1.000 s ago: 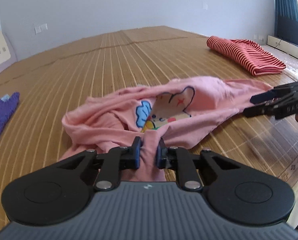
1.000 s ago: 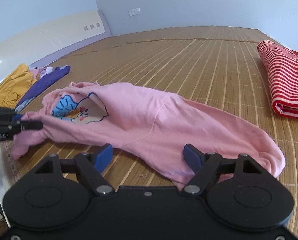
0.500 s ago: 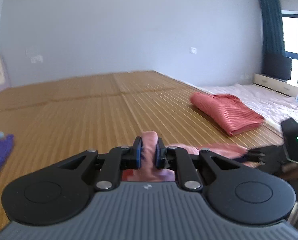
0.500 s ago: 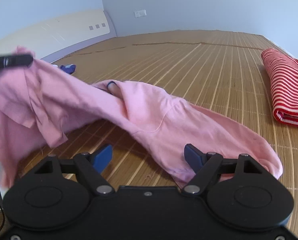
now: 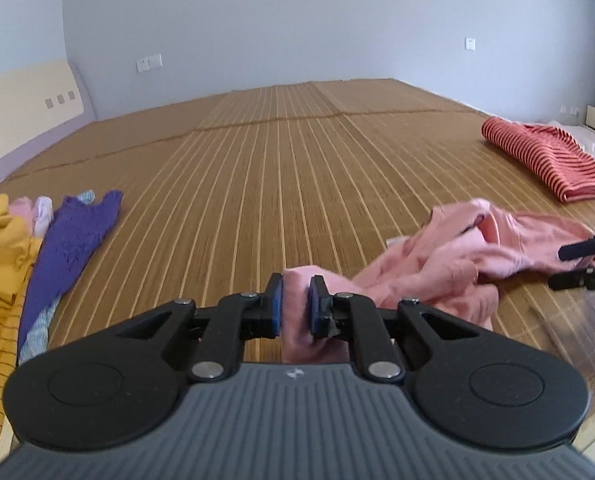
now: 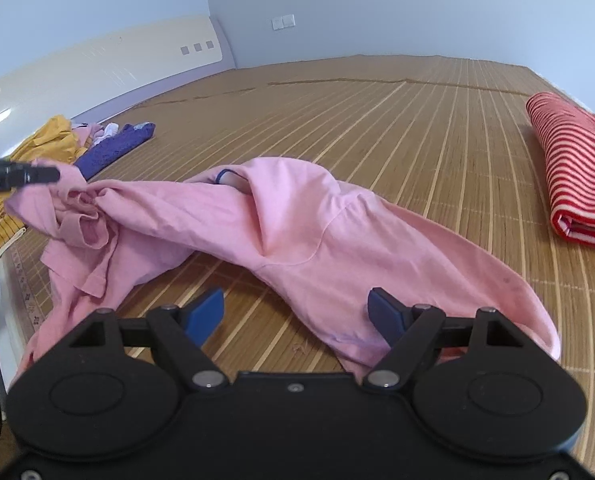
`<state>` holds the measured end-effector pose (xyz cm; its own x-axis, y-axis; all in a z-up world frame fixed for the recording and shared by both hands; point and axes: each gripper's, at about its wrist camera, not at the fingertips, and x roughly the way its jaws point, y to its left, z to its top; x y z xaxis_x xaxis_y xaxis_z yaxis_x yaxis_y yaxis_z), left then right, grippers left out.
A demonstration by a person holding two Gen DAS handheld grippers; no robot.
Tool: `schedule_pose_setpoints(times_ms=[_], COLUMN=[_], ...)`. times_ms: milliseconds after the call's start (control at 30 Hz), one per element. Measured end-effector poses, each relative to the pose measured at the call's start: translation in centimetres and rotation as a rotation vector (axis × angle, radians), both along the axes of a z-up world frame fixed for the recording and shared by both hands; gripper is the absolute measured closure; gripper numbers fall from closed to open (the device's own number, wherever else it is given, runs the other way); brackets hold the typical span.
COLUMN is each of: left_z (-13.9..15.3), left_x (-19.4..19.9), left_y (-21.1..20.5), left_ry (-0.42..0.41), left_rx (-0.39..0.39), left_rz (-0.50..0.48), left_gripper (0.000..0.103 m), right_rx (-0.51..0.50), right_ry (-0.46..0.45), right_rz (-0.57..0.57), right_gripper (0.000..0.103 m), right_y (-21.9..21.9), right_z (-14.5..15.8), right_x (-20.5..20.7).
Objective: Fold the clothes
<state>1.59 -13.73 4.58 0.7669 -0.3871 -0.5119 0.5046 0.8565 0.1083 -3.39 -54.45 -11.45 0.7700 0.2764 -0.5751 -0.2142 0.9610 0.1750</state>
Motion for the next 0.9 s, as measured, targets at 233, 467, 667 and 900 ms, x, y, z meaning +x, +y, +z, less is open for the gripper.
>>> schedule_pose_setpoints(times_ms=[233, 467, 667, 900], left_z=[-0.8, -1.3, -1.5, -1.9], left_x=[-0.6, -1.0, -2.0, -3.1], left_y=[1.0, 3.1, 3.4, 3.4], left_ry=[-0.025, -0.009, 0.003, -0.003], left_rx=[0.033, 0.008, -0.008, 0.000], left_rz=[-0.003, -0.016, -0.069, -0.118], left_gripper=[0.086, 0.086, 0.086, 0.065], right_rx=[0.069, 0.239, 0.288, 0.052], right_ry=[0.009, 0.007, -0.060, -0.108], right_rz=[0.066, 0.190, 0.302, 0.335], right_gripper=[0.023, 0.024, 0.024, 0.054], right_y=[0.4, 2.8, 7.4, 13.7], right_z=[0.5, 0.8, 2.4, 2.7], right_x=[-0.6, -0.6, -1.4, 0.3])
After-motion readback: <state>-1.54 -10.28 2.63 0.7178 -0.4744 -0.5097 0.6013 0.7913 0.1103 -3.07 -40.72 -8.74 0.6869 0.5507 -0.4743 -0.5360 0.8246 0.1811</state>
